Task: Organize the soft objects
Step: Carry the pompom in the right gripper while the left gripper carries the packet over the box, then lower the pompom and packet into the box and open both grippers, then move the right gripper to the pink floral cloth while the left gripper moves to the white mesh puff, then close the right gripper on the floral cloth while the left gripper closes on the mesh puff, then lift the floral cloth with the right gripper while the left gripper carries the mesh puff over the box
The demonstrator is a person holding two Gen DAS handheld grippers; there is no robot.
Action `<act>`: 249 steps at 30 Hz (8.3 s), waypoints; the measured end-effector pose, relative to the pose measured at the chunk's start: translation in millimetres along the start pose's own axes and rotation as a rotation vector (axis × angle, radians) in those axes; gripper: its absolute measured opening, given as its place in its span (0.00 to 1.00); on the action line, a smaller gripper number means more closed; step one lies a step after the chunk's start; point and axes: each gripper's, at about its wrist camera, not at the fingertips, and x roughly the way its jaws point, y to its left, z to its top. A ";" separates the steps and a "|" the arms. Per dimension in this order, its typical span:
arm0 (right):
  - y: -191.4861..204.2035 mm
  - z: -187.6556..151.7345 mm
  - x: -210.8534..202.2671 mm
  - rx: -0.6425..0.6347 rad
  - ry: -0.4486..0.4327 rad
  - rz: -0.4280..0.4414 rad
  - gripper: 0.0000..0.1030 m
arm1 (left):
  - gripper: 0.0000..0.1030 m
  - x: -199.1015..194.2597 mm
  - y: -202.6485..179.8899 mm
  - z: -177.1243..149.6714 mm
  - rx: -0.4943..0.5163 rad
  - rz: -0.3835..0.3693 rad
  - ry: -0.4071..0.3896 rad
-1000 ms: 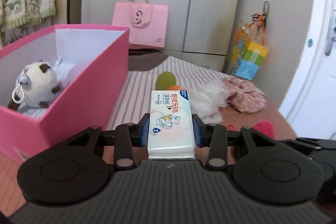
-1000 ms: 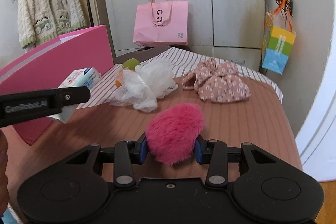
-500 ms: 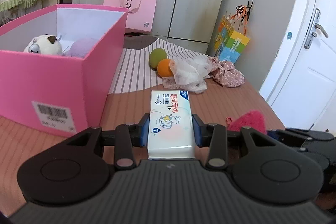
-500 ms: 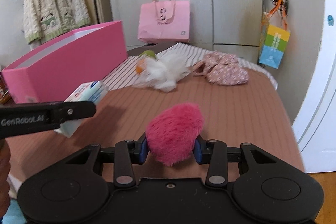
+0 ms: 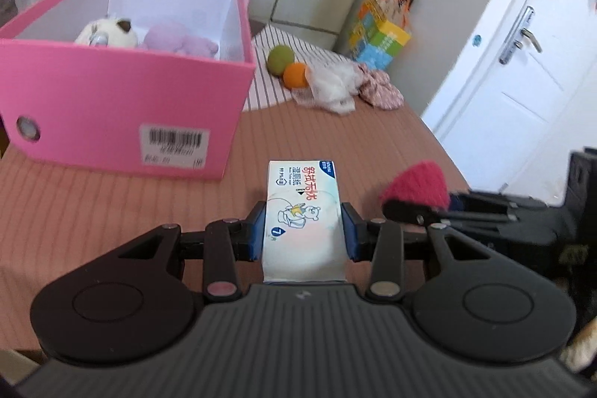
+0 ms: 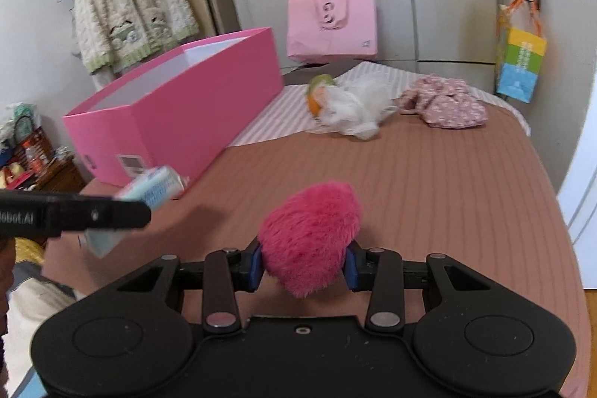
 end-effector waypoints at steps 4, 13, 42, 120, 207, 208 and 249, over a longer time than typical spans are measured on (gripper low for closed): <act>18.9 9.5 -8.8 -0.045 0.006 0.079 0.43 | 0.38 -20.8 16.7 -1.2 -0.004 0.001 0.027; 65.6 45.4 -20.5 -0.124 0.001 0.217 0.44 | 0.38 -83.3 51.1 28.4 -0.033 0.087 -0.079; 128.9 212.0 156.0 -0.395 -0.014 0.266 0.44 | 0.38 12.1 122.7 198.3 -0.054 0.193 -0.125; -124.1 89.9 7.7 -0.028 -0.212 -0.095 0.68 | 0.62 111.9 -75.3 96.8 0.229 0.060 -0.159; -96.3 47.0 38.0 0.084 -0.107 -0.222 0.24 | 0.29 123.1 -85.7 50.3 0.180 0.040 -0.153; -93.4 44.8 35.3 0.080 -0.104 -0.224 0.24 | 0.29 118.8 -84.5 48.6 0.180 0.039 -0.151; 111.8 82.6 -15.2 -0.244 -0.172 0.155 0.26 | 0.30 -75.5 25.3 70.5 0.210 0.194 -0.221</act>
